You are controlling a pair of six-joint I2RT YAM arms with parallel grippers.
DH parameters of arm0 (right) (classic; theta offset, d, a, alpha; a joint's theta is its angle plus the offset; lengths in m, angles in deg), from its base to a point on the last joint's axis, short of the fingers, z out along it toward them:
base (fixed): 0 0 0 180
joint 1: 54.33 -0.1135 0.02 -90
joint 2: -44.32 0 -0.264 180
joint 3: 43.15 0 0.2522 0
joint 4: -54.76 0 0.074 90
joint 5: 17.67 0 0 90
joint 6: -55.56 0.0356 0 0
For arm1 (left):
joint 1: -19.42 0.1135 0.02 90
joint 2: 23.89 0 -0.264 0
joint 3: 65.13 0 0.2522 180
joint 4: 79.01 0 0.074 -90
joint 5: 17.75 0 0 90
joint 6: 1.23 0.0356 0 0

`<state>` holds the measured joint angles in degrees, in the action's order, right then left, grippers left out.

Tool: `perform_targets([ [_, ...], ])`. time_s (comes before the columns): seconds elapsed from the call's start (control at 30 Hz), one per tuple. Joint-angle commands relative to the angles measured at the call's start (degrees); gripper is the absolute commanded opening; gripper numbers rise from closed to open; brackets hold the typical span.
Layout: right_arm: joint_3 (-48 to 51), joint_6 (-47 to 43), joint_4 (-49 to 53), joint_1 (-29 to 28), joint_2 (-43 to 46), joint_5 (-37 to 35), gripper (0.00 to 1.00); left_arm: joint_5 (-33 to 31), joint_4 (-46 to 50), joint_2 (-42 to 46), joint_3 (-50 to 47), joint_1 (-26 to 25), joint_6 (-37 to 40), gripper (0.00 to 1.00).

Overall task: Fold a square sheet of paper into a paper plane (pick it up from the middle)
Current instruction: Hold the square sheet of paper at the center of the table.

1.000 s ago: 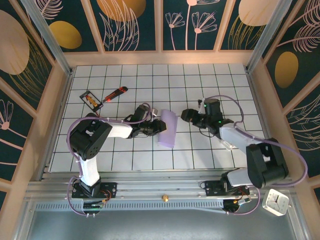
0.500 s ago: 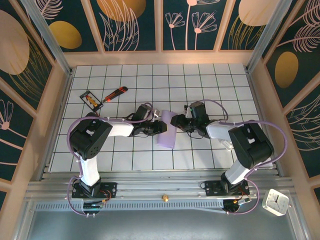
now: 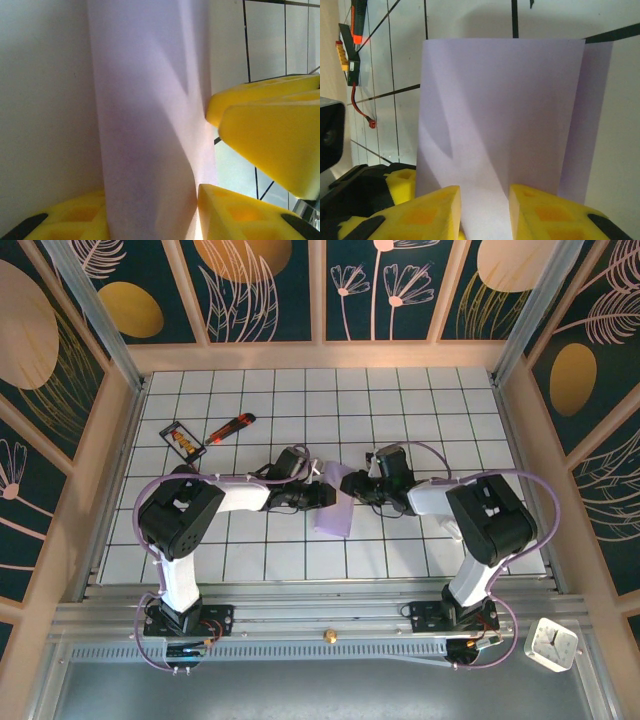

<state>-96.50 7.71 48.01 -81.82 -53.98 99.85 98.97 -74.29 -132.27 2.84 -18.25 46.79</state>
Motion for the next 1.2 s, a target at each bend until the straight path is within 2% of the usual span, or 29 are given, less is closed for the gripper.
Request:
perform_targets([
  [0.0, 0.94, 0.16, -1.21, -0.42, -1.45, 0.12, 0.31, -6.57, 6.22, -1.93, -0.01, 1.18, 2.33, 0.43],
  [0.53, 1.89, -2.06, 1.71, -0.44, -1.24, -3.19, 0.26, -10.63, 9.94, 2.84, 0.72, 1.2, 2.36, 0.61],
  [0.63, 1.8, -1.93, 1.44, -0.38, -1.44, -2.83, 0.26, -11.14, 10.78, 2.67, 0.95, 1.15, 2.88, 0.59],
  [0.93, 1.74, -2.01, 1.45, -0.43, -0.93, -2.66, 0.25, -5.47, 8.91, 1.24, 0.98, 1.01, 2.42, 0.49],
  [1.17, 0.43, -1.98, 1.94, -0.38, -0.67, -1.47, 0.26, -5.88, 9.82, 1.08, 1.15, -0.02, 2.01, 0.45],
])
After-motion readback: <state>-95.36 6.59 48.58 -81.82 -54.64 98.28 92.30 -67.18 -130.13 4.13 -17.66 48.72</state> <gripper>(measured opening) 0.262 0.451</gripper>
